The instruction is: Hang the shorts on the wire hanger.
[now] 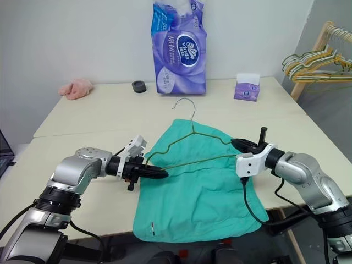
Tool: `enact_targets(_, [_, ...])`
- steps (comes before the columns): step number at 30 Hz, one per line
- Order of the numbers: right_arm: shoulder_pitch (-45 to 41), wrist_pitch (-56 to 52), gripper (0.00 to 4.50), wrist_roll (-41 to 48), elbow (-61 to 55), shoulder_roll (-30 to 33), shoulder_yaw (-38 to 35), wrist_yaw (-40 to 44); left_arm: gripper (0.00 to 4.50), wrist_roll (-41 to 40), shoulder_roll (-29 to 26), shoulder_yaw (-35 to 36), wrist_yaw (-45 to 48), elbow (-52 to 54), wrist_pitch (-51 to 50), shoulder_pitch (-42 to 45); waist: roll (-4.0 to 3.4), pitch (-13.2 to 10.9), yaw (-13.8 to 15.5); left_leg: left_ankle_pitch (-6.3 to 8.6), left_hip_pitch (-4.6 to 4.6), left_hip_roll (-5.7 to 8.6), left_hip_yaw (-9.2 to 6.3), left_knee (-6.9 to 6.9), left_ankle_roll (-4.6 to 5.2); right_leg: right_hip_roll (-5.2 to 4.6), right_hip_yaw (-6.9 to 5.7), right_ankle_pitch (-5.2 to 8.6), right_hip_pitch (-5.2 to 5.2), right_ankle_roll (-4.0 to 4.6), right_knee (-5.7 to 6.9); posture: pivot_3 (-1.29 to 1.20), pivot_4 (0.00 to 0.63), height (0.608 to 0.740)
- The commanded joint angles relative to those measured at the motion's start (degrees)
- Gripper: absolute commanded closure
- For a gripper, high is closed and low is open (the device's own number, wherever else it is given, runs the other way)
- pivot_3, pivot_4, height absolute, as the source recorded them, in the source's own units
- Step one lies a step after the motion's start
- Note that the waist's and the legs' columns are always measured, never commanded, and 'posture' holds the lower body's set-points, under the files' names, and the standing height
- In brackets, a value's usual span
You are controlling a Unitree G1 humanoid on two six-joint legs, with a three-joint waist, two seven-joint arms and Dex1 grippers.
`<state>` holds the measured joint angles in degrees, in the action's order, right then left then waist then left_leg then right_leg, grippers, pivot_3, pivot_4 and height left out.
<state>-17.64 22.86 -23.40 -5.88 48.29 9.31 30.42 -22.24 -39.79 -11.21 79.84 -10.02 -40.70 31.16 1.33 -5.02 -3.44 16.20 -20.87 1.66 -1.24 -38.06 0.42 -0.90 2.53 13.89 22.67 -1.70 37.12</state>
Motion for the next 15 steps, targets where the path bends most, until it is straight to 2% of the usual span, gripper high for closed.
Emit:
enact_targets(1, [-0.11,1.51,3.74,3.87,-2.14,-0.16,-1.39,1.69,4.5,-1.09,0.74,0.51,-0.43,2.21,0.19,0.45,0.0,0.0,0.0,0.0,0.0,0.0,0.0,0.0,0.0,0.0,0.0,0.0,0.0,0.0,0.0,-0.12,0.062,0.74])
enact_targets(6, [2.22,1.77,2.04,8.27,-4.53,2.16,-2.02,6.77,4.5,0.61,2.22,0.36,-3.4,1.43,2.02,0.12,0.0,0.0,0.06,0.0,0.0,0.0,-0.01,-0.01,0.0,0.0,0.0,0.0,-0.02,0.0,0.0,-0.12,0.063,0.74])
enact_targets(8, [4.12,-0.52,1.39,12.59,-6.82,2.91,-2.99,9.6,4.5,2.7,2.63,-0.34,-4.91,0.91,5.36,-0.32,0.01,0.0,0.13,0.0,0.0,0.0,-0.02,-0.01,0.0,0.0,-0.01,0.0,-0.02,0.0,-0.01,-0.12,0.064,0.74])
enact_targets(12, [8.13,-17.53,0.05,23.96,-13.83,2.97,-8.53,13.61,4.5,5.52,4.15,0.32,-8.53,0.19,11.48,-0.24,0.01,0.0,0.17,0.0,0.0,0.0,-0.03,-0.02,0.0,-0.01,-0.01,-0.01,-0.03,0.0,0.01,-0.12,0.066,0.74])
enact_targets(15, [9.55,-33.52,0.05,31.63,-19.1,3.27,-13.06,14.71,4.5,9.27,3.97,-0.67,-10.03,0.12,18.27,-0.16,0.01,0.0,0.29,0.0,0.0,0.0,-0.04,-0.04,0.0,-0.04,-0.02,-0.01,-0.04,0.0,0.02,-0.12,0.068,0.74])
